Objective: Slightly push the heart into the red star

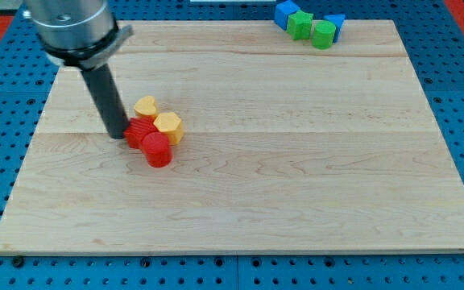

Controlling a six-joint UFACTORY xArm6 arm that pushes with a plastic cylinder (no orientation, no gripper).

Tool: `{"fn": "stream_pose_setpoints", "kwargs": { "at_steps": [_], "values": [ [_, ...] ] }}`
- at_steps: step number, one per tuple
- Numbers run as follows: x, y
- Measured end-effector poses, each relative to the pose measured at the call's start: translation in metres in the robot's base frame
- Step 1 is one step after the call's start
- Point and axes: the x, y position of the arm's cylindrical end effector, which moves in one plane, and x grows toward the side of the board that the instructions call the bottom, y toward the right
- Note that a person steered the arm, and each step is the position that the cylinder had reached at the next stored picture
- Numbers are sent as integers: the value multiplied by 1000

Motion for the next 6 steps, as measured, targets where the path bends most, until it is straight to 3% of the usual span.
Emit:
{"fn": "stream_pose_setpoints", "kwargs": {
  "at_steps": [1,2,4,5,6],
  "values": [
    [-15,-18],
    [-59,-30],
    [-55,34],
    [-98,63],
    [-84,183]
  ]
}}
